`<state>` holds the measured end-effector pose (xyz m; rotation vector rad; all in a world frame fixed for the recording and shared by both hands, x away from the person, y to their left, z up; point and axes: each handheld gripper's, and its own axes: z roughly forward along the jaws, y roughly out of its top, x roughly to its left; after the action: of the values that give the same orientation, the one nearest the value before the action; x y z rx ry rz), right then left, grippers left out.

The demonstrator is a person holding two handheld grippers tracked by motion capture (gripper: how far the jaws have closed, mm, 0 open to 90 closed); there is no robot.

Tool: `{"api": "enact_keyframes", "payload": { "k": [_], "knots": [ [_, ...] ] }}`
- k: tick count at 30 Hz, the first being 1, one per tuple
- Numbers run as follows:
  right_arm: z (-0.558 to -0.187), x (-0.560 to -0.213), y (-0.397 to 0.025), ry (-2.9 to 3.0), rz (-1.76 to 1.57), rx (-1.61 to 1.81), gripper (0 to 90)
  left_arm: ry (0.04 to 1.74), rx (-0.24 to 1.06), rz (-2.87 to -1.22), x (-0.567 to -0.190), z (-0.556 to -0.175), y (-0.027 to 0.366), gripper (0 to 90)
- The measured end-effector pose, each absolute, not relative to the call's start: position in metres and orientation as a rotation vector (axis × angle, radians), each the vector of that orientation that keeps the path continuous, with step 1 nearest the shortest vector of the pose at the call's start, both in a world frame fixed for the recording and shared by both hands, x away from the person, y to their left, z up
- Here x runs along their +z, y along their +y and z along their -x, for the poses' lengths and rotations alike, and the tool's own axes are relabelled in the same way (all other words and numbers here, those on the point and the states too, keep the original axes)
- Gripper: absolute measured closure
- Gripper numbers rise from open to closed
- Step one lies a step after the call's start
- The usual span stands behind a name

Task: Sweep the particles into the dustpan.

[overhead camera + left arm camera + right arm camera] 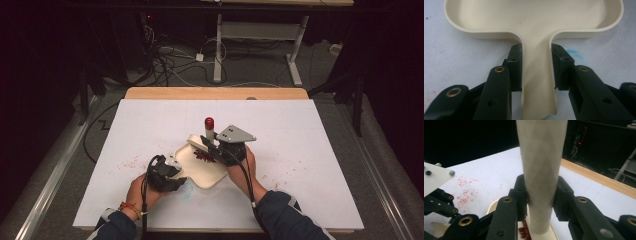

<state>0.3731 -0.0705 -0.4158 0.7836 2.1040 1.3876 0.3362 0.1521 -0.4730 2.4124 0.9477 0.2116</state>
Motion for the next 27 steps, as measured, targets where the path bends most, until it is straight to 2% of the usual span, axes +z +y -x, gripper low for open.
{"api": "enact_keyframes", "payload": {
  "k": [27],
  "knots": [
    [-0.335, -0.411, -0.070, 2.187, -0.711, 1.442, 69.8, 0.912, 0.227, -2.434, -0.474, -0.337, 0.154, 63.6]
  ]
}}
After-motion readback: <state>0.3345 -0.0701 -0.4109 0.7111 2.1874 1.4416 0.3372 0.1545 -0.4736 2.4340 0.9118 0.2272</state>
